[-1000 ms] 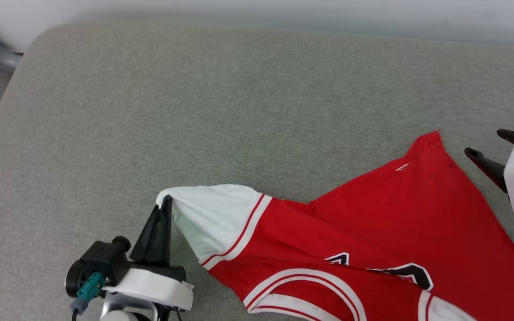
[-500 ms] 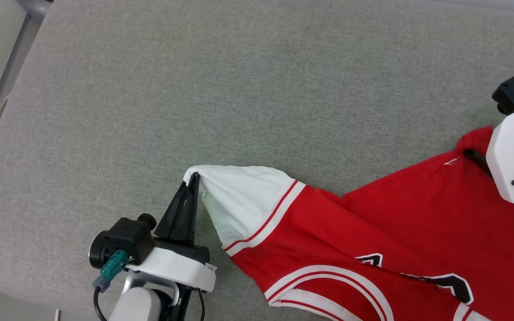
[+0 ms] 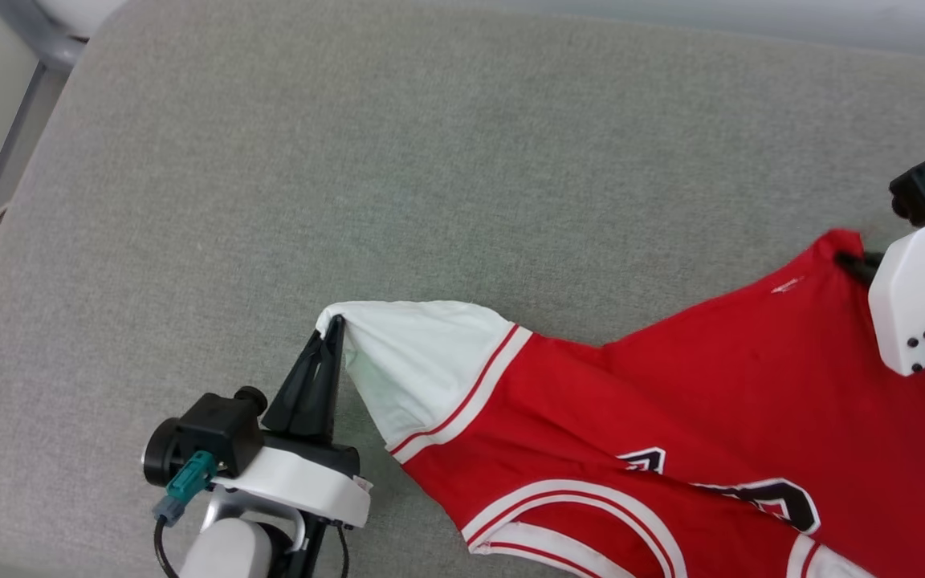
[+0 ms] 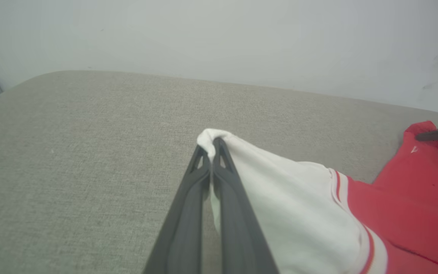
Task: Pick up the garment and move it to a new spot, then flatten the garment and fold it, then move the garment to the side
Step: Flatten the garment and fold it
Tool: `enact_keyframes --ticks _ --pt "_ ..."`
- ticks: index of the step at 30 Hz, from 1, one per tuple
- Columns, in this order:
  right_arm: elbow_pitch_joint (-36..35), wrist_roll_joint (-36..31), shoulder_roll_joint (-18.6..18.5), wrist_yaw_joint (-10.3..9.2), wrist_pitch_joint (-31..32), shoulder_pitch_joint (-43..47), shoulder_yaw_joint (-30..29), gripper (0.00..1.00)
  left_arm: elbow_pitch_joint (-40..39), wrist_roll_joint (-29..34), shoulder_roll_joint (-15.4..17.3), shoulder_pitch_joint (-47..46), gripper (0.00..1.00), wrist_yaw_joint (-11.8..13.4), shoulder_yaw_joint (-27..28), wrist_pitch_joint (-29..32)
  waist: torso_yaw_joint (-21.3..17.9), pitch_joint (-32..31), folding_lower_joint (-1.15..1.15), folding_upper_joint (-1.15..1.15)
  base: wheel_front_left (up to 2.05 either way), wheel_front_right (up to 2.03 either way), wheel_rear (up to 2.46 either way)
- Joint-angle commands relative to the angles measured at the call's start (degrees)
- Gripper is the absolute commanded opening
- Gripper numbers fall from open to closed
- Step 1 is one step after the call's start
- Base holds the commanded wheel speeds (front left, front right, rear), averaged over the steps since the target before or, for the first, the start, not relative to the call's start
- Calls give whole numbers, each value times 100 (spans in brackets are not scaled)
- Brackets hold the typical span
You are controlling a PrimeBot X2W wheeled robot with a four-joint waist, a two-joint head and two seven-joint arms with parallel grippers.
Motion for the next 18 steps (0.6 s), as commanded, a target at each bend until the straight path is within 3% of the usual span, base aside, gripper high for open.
enact_keyframes --ticks 1,8,18 --pt "-105 -2 -39 -9 -300 -149 -21 0 -25 69 109 -52 0 -29 45 -39 -150 -223 -1 0 0 0 0" --pt "-450 27 -126 -9 -1162 -270 -62 0 -252 162 519 -524 0 -68 183 46 -480 -695 -1 0 0 0 0" --pt "-1094 -214 -123 -9 -1679 -432 -503 0 -925 225 867 -1593 0 -86 238 516 -841 -923 -1 0 0 0 0"
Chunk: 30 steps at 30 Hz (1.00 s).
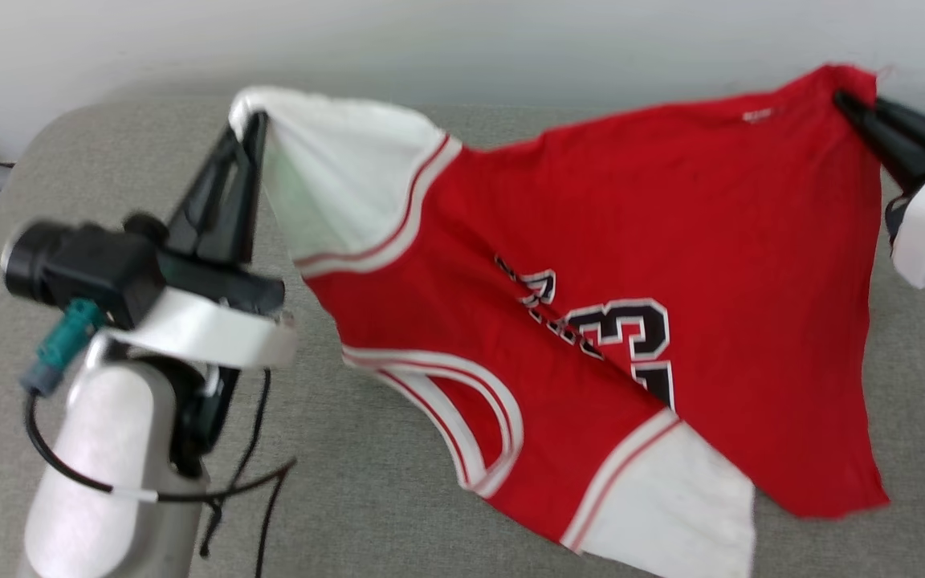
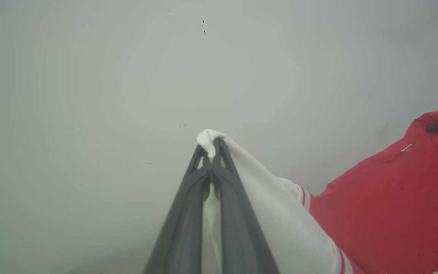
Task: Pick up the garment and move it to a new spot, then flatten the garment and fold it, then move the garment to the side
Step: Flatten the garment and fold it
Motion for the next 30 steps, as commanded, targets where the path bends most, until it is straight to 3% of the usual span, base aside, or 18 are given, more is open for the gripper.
enact_keyframes --ticks 1,14,30 --pt "-54 -55 42 -9 -35 -96 -73 0 -52 16 31 -176 0 0 17 32 -71 -18 0 0 0 0 0" --pt "-690 -878 418 -9 309 -1149 -1228 0 127 -36 377 -2856 0 -92 -138 628 -351 716 0 0 0 0 0" --pt "372 -2025 955 -9 195 -4139 -1374 0 1834 -256 789 -6671 0 -139 -527 716 -505 2103 0 0 0 0 0"
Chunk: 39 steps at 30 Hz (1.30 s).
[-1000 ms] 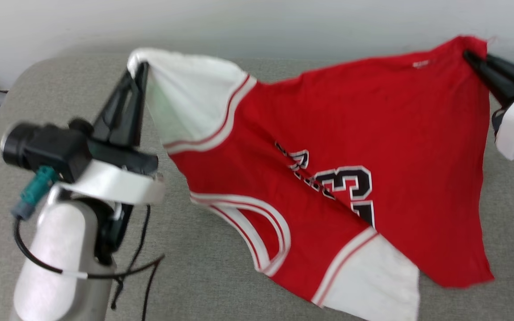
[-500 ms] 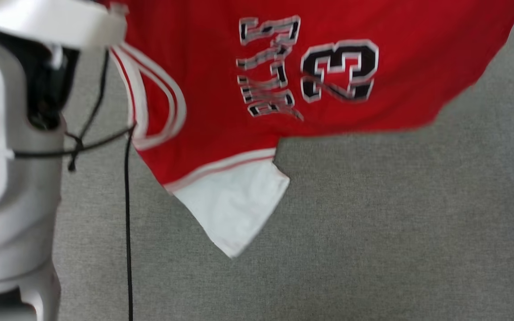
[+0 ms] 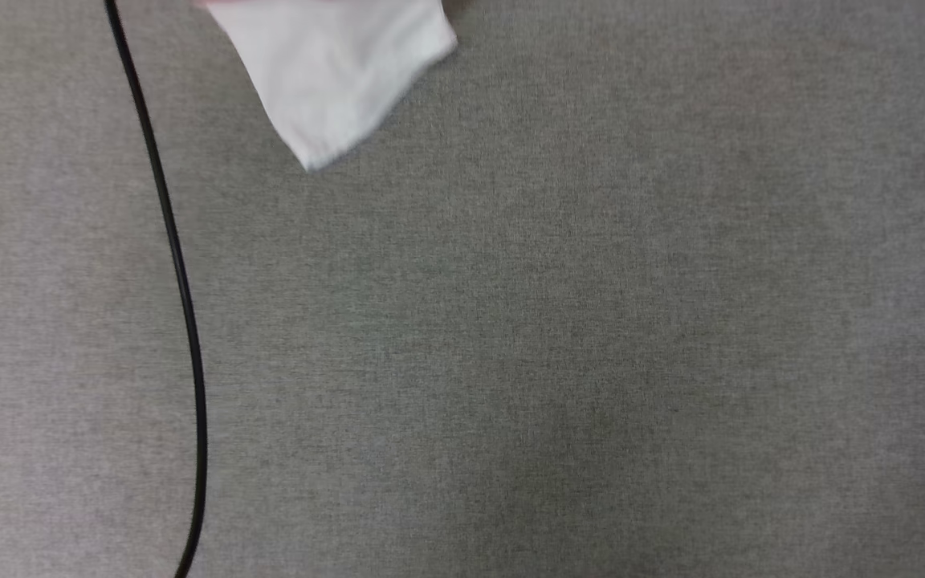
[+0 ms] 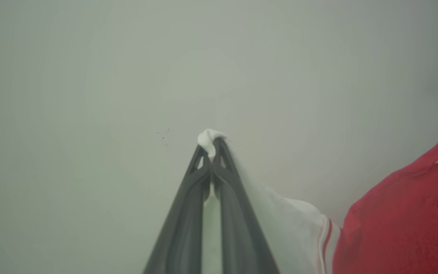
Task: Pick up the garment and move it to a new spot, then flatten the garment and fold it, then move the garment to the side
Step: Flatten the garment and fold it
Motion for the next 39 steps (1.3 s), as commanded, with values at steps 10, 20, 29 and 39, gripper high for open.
enact_keyframes --ticks 10,20,29,39 --pt "1132 -249 361 -9 -679 -1615 107 0 803 -162 167 -1532 0 -2 -429 -204 -93 470 -1 0 0 0 0" --pt "1952 60 484 -9 -1123 -1584 722 0 1276 -499 195 -1299 0 -2 -741 -397 -52 925 -1 0 0 0 0" --pt "2139 696 381 -9 -1983 -58 1469 0 1053 -786 430 724 0 49 -1140 -1059 11 656 -1 0 0 0 0" --pt "1535 1064 16 -9 -2205 1840 1837 0 -424 -901 692 3497 0 691 -1264 -1139 111 -104 -1 0 0 0 0"
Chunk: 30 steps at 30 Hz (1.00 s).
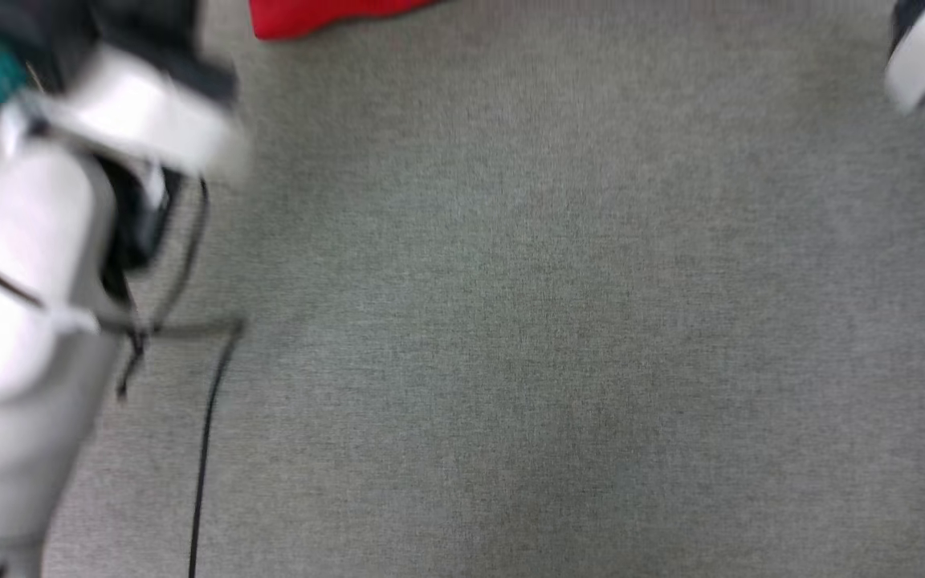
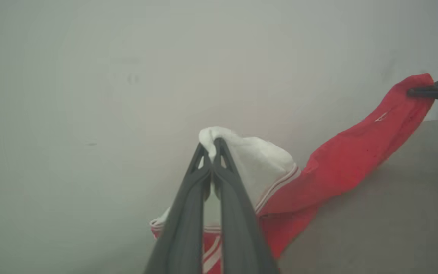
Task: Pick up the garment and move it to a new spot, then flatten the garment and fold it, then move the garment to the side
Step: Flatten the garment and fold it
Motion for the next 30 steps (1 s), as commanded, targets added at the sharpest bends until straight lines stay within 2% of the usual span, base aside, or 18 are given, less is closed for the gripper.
enact_keyframes --ticks 1,4,14,23,30 --pt "-72 16 -4 -9 -23 148 23 0 -83 -43 23 136 0 60 16 -12 29 -229 0 0 0 0 0" --pt "-256 129 -57 -9 18 778 9 0 -383 -143 89 942 0 292 4 18 35 -511 0 0 0 0 0" --pt "-638 474 -117 -9 230 2620 -216 0 -834 -721 144 3269 0 750 43 -31 21 -1430 0 0 0 0 0" --pt "-822 837 -266 -9 387 4281 -347 0 -788 -1177 34 4805 0 850 -85 -74 97 -2342 0 0 0 0 0" --pt "-1148 973 -394 -9 531 5469 -635 0 -847 -1506 -46 5789 0 940 -208 -38 104 -2759 0 0 0 0 0"
